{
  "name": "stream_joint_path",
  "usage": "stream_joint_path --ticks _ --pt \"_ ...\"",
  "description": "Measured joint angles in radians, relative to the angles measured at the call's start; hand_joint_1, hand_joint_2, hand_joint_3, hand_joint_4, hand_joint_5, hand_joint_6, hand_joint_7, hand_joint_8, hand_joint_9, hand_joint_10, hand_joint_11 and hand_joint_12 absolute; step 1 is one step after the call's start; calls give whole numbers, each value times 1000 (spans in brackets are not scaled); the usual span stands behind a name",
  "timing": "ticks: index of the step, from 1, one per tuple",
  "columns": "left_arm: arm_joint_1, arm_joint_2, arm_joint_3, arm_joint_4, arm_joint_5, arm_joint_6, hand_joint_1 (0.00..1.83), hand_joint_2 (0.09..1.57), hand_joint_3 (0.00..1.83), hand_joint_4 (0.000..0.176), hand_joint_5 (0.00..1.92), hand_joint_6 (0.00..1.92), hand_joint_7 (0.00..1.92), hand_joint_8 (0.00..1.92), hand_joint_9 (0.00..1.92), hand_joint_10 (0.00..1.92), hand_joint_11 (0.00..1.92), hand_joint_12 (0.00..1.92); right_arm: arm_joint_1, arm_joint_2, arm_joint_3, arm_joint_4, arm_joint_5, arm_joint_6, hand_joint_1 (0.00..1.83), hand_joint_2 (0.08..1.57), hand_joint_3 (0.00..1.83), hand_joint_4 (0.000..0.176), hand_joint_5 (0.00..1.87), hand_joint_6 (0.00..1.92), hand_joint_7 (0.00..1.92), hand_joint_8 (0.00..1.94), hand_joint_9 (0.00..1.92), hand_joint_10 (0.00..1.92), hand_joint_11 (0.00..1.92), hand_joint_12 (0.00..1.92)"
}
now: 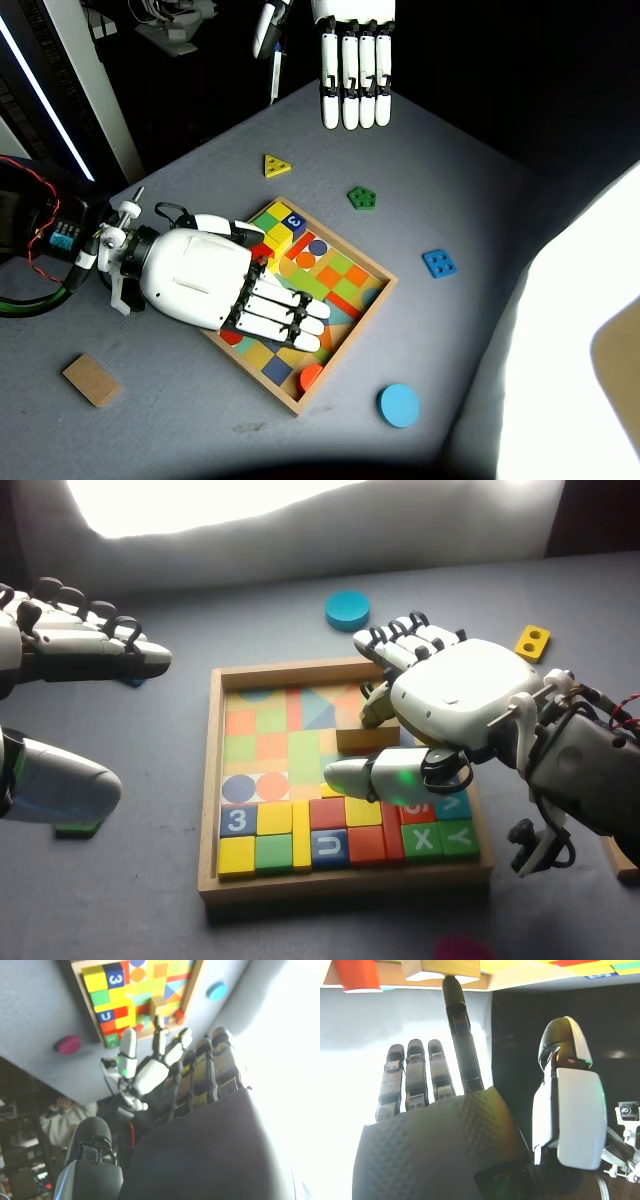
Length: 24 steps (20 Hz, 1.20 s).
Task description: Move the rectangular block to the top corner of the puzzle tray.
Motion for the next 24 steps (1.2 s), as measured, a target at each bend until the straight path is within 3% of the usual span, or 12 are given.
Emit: stream_joint_path --ticks 1,5,7,8,9,10,18,21,24 --pt "0 0 0 0 0 0 0 1167 2 19 0 0 0 0 0 0 0 0 0 0 3 0 -1 0 0 1059 3 23 742 64 0 0 0 0 0 0" --pt "0 0 0 0 0 0 0 1168 2 14 0 0 0 0 0 0 0 0 2 0 33 -2 -6 1 0 1062 4 12 738 60 0 0 0 0 0 0" --pt "0 0 0 0 0 0 0 1166 1 10 0 0 0 0 0 0 0 0 4 0 50 0 -7 4 0 1065 5 26 760 68 0 0 0 0 0 0" --pt "0 0 0 0 0 0 0 1162 0 10 0 0 0 0 0 0 0 0 5 0 55 0 -7 4 0 1058 1 16 742 59 0 0 0 0 0 0" --pt "0 0 0 0 0 0 0 1155 0 11 0 0 0 0 0 0 0 0 5 0 61 0 -7 4 0 1052 0 19 740 57 0 0 0 0 0 0" --pt "0 0 0 0 0 0 0 1153 0 11 0 0 0 0 0 0 0 0 5 2 64 0 -8 4 0 1056 1 0 728 51 0 0 0 0 0 0" --pt "0 0 2 0 0 0 0 1149 0 2 0 0 0 0 0 0 0 0 4 12 88 3 -22 3 0 1059 1 0 679 26 0 0 0 0 0 0" --pt "0 0 2 0 0 0 0 1144 0 16 0 0 0 0 0 0 0 0 4 12 97 2 -24 3 0 1068 6 0 697 33 0 0 0 0 0 0" --pt "0 0 2 0 0 0 0 1156 0 9 0 0 0 0 0 0 0 0 4 12 111 2 -26 4 0 1076 8 0 722 42 0 0 0 0 0 0"
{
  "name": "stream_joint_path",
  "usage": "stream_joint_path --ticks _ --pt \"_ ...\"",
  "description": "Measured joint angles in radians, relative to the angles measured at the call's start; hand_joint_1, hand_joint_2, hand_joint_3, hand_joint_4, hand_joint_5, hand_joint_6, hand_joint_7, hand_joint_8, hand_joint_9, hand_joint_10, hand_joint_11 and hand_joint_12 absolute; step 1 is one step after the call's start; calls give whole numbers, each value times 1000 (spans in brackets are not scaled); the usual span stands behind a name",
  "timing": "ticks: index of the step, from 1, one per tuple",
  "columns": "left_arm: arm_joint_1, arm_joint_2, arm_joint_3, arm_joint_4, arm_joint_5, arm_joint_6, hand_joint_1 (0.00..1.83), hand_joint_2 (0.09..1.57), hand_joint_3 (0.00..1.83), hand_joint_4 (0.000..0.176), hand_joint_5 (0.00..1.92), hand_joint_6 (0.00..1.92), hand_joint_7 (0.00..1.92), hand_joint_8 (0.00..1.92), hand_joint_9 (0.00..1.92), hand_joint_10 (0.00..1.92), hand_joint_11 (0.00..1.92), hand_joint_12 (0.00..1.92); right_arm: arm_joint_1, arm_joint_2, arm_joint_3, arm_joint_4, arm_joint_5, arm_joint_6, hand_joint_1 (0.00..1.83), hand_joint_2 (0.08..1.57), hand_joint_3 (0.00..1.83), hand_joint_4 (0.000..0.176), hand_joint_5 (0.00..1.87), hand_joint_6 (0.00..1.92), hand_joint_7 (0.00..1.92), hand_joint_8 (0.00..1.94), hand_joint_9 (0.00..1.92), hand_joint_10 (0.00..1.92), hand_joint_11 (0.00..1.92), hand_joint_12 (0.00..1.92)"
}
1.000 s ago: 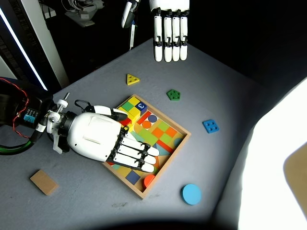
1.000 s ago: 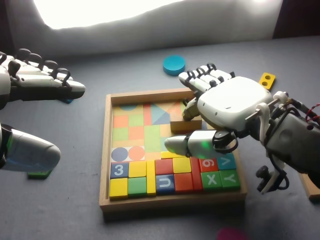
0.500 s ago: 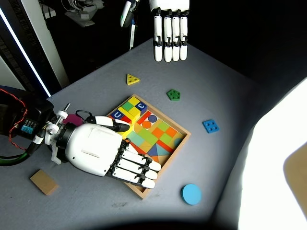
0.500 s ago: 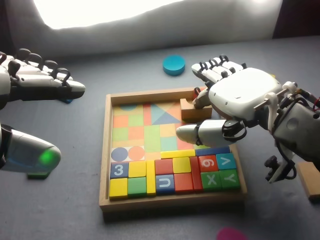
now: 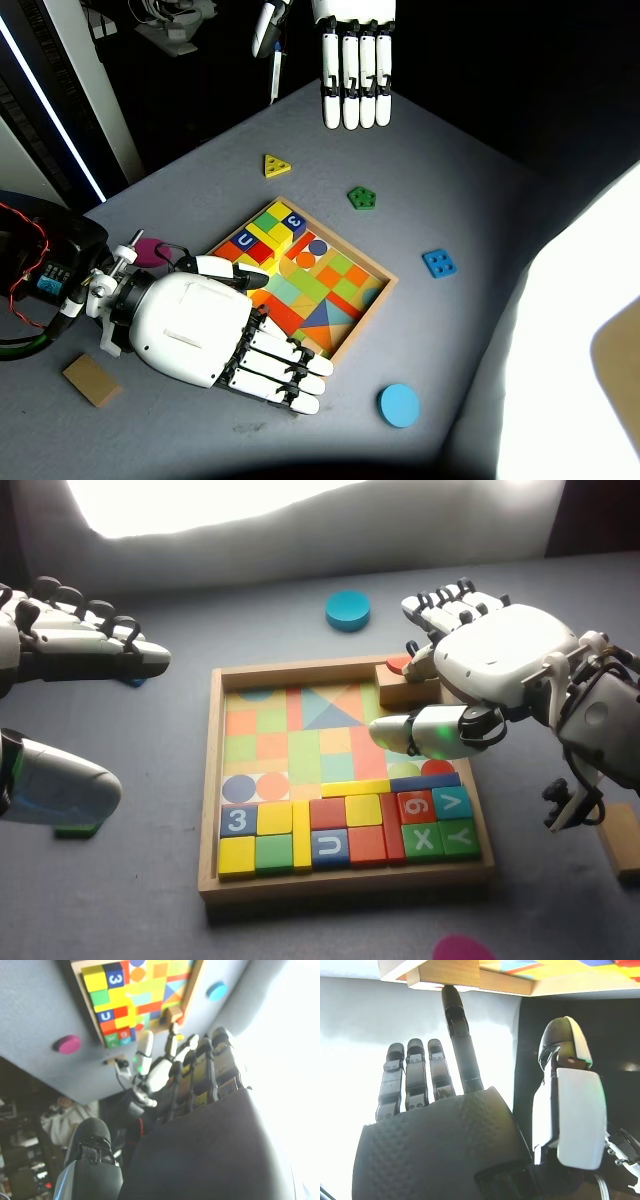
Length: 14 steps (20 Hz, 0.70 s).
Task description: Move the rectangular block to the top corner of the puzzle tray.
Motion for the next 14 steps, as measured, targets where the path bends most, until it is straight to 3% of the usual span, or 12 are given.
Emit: stream_joint_path --ticks 9,14 --pt "0 0 0 -1 0 0 0 1154 0 18 0 0 0 0 0 0 0 0 7 -2 14 3 -15 8 0 1081 7 0 652 9 0 0 0 0 0 0" --pt "0 0 0 0 0 0 0 1155 0 12 0 0 0 0 0 0 0 0 7 -3 16 -19 -19 24 0 1082 6 0 652 9 0 0 0 0 0 0"
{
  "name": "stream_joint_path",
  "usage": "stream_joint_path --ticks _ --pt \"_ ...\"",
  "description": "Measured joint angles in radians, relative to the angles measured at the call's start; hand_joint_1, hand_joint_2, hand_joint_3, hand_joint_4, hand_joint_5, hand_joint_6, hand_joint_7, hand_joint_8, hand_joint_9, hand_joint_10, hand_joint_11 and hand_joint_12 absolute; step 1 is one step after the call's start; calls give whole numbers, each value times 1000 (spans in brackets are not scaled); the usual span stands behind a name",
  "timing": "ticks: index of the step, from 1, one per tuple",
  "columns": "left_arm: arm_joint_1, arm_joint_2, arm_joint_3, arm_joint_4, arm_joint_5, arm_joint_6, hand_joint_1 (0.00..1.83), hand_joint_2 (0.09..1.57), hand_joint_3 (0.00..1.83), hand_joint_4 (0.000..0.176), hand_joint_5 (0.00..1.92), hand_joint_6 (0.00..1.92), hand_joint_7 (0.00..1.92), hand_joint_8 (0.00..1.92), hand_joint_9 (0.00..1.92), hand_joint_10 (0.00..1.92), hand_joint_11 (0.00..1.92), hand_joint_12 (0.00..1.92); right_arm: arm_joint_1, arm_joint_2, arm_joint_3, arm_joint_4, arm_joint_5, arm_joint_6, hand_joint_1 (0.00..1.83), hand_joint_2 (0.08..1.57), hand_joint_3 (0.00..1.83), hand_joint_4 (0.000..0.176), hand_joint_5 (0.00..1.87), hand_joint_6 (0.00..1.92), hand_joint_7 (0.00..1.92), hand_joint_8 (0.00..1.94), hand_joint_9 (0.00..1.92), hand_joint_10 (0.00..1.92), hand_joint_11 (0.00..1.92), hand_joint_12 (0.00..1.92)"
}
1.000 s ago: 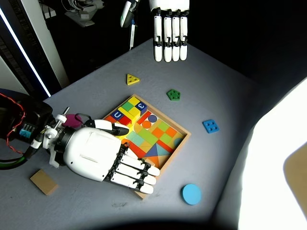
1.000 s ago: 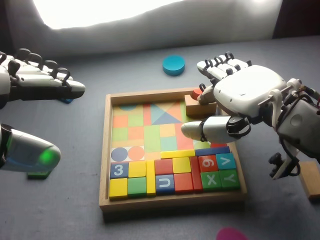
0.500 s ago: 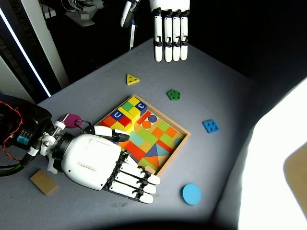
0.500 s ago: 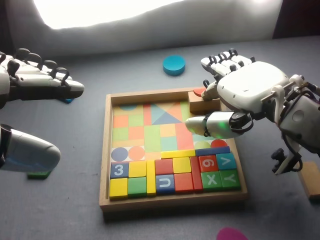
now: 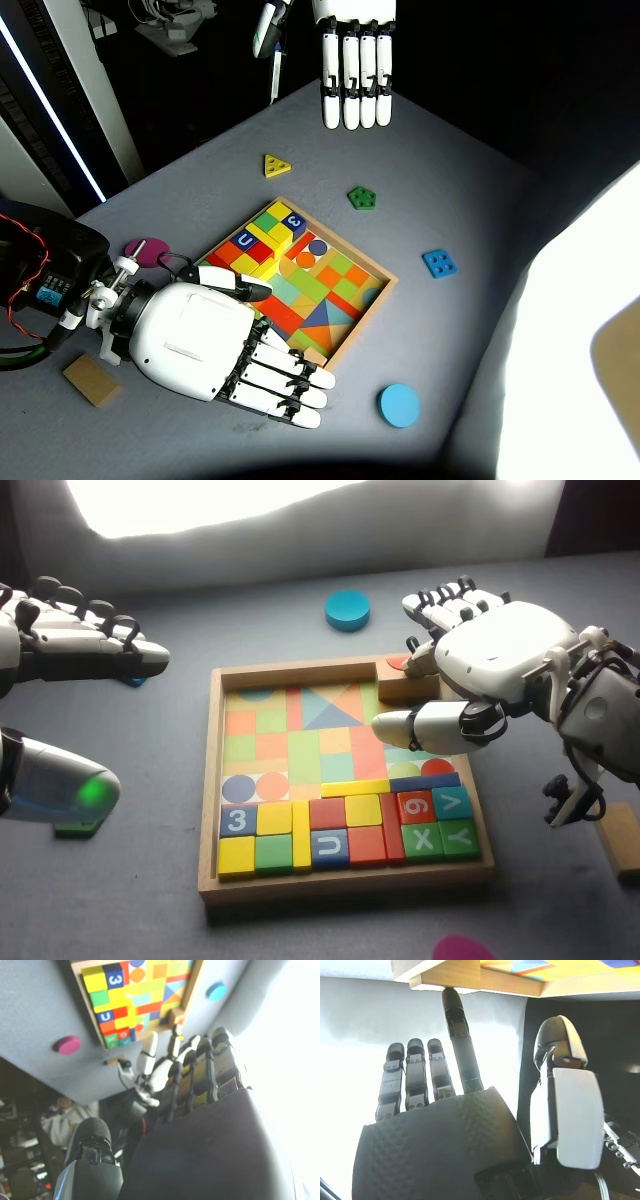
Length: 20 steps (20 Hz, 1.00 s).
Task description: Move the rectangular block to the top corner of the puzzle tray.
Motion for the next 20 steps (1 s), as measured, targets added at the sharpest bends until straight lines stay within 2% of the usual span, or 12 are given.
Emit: stream_joint_path --ticks 10,11,18,20 --pt "0 0 0 0 0 0 0 1157 1 11 0 0 0 0 0 0 0 0 0 0 4 -24 0 2 0 1077 3 0 656 9 0 0 0 0 0 0" --pt "0 0 0 0 0 0 0 1151 0 17 0 0 0 0 0 0 0 0 0 0 5 -25 0 2 0 1077 3 0 671 16 0 0 0 0 0 0" --pt "0 0 0 0 0 0 0 1152 0 16 0 0 0 0 0 0 0 0 0 0 14 -26 0 5 0 1079 3 0 671 14 0 0 0 0 0 0" --pt "0 0 0 0 0 0 0 1154 0 21 0 0 0 0 0 0 0 0 0 0 14 -26 0 5 0 1075 1 0 661 10 0 0 0 0 0 0"
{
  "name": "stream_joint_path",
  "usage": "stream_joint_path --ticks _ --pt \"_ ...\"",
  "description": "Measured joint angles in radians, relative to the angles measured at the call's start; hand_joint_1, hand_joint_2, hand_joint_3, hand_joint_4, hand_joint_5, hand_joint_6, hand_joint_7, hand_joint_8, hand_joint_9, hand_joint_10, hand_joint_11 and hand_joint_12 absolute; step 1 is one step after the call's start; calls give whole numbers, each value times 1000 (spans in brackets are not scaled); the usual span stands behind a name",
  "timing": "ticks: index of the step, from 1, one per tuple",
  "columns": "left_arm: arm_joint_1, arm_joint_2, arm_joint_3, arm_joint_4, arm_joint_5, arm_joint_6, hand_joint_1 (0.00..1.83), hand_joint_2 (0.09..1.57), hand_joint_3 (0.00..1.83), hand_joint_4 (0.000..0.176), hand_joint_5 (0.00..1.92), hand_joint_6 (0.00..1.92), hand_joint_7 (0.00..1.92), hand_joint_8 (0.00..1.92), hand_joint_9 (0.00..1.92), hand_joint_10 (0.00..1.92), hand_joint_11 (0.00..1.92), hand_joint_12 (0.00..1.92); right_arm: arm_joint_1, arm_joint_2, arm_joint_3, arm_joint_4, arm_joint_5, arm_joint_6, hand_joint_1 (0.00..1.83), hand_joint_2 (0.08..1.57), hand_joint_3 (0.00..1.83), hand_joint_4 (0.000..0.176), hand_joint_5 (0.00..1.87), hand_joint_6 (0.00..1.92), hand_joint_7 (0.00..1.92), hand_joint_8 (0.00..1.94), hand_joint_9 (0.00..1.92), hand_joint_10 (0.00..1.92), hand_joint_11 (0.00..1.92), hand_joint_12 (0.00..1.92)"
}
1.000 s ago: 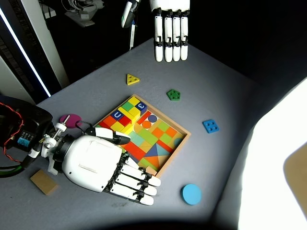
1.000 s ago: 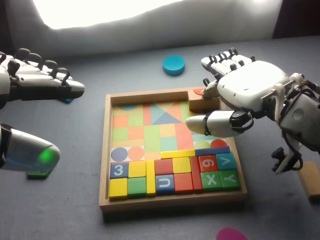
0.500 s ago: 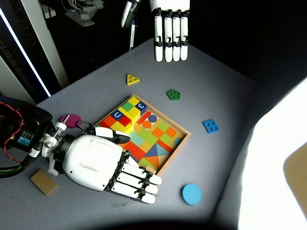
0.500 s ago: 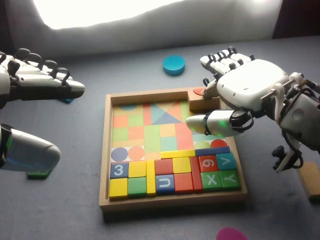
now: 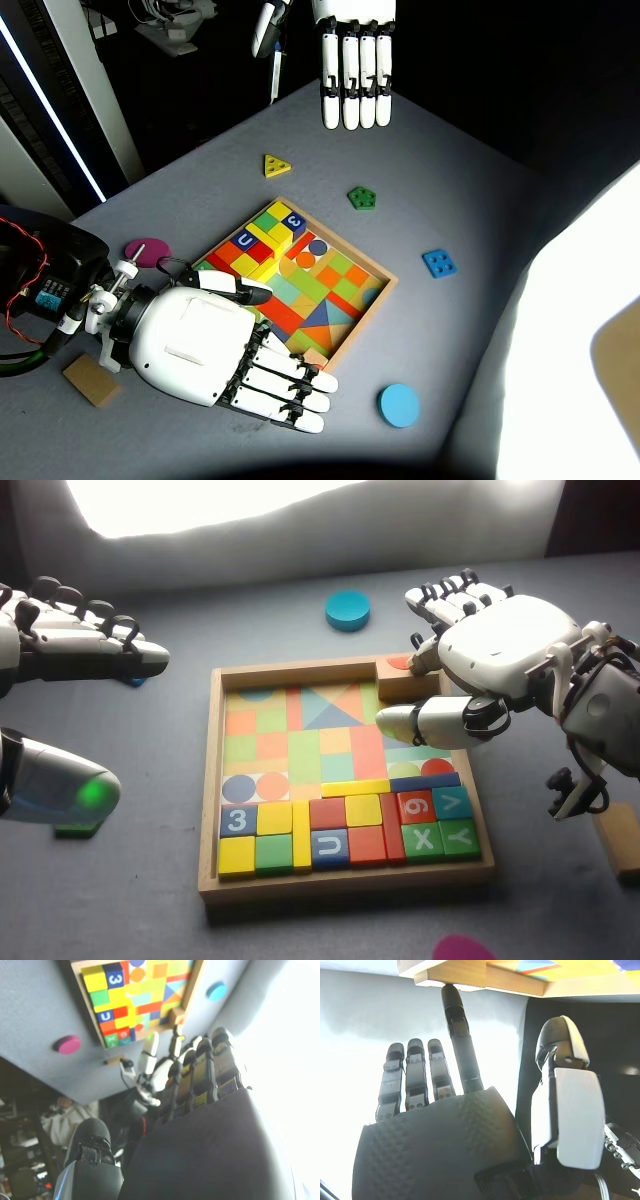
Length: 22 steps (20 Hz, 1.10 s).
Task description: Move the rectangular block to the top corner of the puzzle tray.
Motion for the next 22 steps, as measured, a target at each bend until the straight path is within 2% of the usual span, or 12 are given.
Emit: stream_joint_path --ticks 13,15,19,20,22 --pt "0 0 0 0 0 0 0 1160 2 19 0 0 0 0 0 0 0 0 49 24 0 7 0 10 0 1079 2 0 705 26 0 0 0 0 0 0" --pt "0 0 0 0 0 0 0 1156 0 23 0 0 0 0 0 0 0 0 63 54 -16 -1 4 10 0 1077 1 0 699 22 0 0 0 0 0 0" --pt "0 0 2 0 0 0 0 1155 0 20 0 0 0 0 0 0 0 0 109 171 -108 11 -14 35 0 1078 1 0 716 28 0 0 0 0 0 0" --pt "0 0 2 -2 0 0 0 1157 0 24 0 0 0 0 0 0 0 0 124 205 -138 6 -15 40 0 1083 4 0 708 24 0 0 0 0 0 0" --pt "-5 0 2 1 0 0 0 1158 1 23 0 0 0 0 0 0 0 0 131 254 -193 3 -15 35 0 1082 3 0 706 23 0 0 0 0 0 0"
